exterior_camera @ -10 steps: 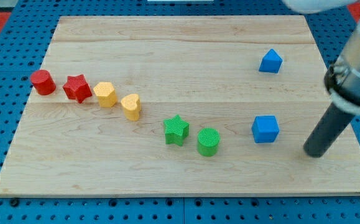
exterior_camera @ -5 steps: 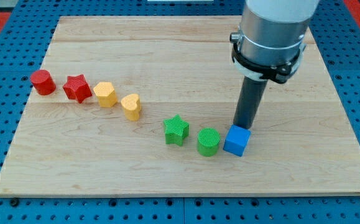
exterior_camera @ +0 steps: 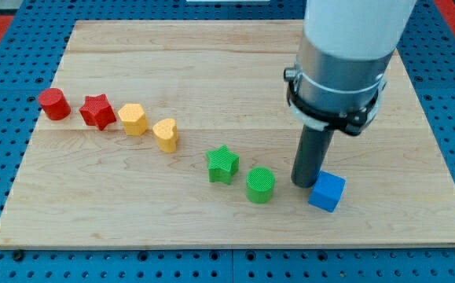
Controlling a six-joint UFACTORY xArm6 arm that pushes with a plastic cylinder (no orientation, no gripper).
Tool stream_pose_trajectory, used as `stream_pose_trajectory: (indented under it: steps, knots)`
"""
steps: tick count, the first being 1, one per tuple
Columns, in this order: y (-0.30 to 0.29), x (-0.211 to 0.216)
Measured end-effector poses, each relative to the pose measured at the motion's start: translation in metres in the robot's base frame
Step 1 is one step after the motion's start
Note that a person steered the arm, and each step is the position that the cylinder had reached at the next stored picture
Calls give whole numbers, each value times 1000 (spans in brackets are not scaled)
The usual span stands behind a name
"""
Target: Push the blue cube to the bottom center
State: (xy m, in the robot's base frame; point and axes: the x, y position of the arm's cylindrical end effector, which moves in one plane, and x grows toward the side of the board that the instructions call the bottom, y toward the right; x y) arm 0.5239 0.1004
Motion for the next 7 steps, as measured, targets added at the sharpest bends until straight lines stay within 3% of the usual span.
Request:
stream_pose_trajectory:
  steps: [1, 2, 5, 7]
  knots:
    - [20, -17]
    - [45, 2]
    - [46, 50]
    - [29, 60]
